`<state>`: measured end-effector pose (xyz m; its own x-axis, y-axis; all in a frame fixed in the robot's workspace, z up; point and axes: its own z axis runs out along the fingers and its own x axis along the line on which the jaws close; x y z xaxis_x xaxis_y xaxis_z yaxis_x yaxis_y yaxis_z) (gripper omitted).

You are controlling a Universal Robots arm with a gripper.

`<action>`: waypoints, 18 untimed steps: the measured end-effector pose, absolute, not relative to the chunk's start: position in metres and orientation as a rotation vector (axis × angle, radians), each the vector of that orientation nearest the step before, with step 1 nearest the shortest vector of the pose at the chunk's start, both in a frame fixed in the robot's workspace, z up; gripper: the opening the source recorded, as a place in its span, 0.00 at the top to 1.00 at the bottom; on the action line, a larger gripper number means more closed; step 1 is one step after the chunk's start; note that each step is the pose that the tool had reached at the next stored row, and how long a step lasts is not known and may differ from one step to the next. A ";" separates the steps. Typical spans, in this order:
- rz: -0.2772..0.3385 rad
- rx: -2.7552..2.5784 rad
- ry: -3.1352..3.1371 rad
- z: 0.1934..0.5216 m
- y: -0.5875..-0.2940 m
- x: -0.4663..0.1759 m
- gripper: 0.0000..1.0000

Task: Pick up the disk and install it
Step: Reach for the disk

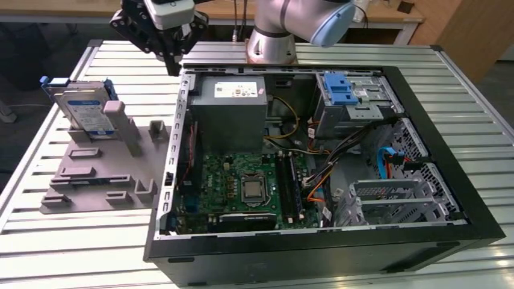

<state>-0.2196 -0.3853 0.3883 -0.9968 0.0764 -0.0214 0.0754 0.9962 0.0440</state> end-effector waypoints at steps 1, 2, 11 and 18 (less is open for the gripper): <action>0.067 0.118 3.117 0.388 -0.385 -0.222 0.89; 0.067 0.119 3.118 0.388 -0.384 -0.225 0.89; 0.067 0.119 3.119 0.388 -0.384 -0.226 0.89; 0.067 0.119 3.120 0.387 -0.384 -0.232 0.89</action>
